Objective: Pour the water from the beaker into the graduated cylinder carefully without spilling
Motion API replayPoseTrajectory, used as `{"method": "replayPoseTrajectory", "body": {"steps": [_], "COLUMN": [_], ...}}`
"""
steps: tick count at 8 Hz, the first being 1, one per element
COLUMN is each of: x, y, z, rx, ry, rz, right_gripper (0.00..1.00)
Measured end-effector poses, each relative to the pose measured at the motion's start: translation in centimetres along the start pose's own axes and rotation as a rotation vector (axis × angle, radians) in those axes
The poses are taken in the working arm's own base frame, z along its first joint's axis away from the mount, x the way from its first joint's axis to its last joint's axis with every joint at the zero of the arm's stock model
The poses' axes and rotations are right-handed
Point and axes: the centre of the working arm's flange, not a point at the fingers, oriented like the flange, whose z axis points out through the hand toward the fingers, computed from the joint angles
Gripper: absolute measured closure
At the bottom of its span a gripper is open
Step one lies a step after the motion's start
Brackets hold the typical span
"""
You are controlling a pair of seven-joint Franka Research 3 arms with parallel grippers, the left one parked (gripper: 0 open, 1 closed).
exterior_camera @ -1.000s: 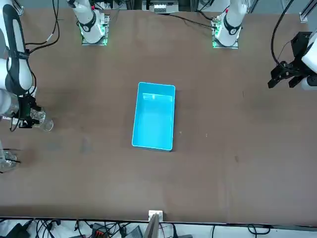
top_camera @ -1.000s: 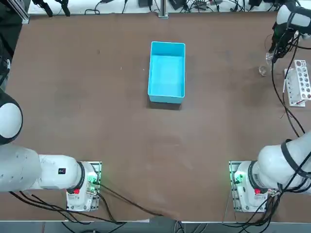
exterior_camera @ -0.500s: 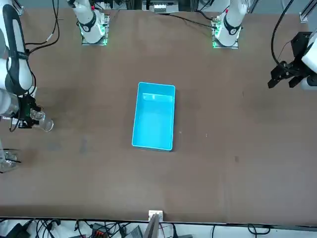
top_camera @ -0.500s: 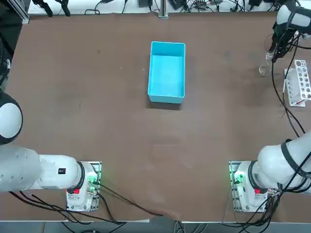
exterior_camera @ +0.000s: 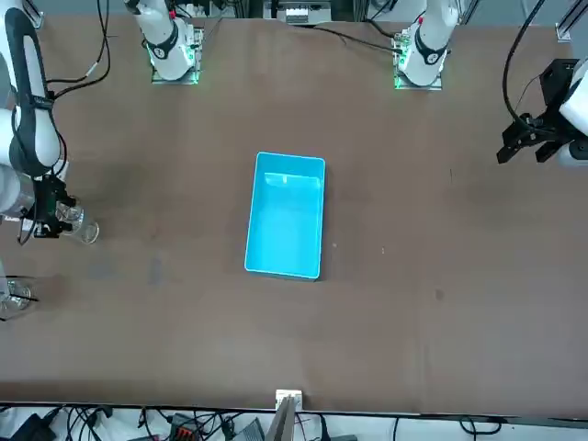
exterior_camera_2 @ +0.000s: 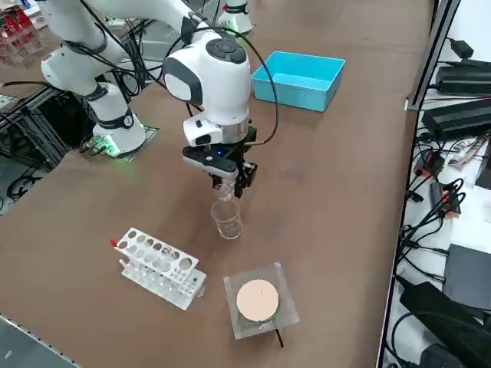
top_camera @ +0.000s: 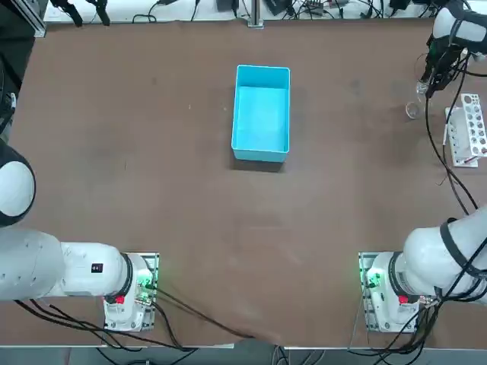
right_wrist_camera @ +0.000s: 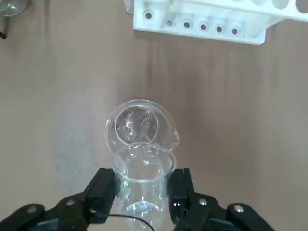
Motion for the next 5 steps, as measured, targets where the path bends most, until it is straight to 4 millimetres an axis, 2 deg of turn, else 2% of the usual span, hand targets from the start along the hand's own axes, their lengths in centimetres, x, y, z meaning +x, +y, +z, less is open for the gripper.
{"method": "replayPoseTrajectory", "body": {"steps": [3,5], "x": [-1.4,-3.4], "y": [-0.5,-1.2], "z": [-0.7,-1.3], "rx": [0.005,0.007], "ry": [0.101,0.231], "rz": [-0.077,-0.097], "right_gripper": [0.39,0.39]}}
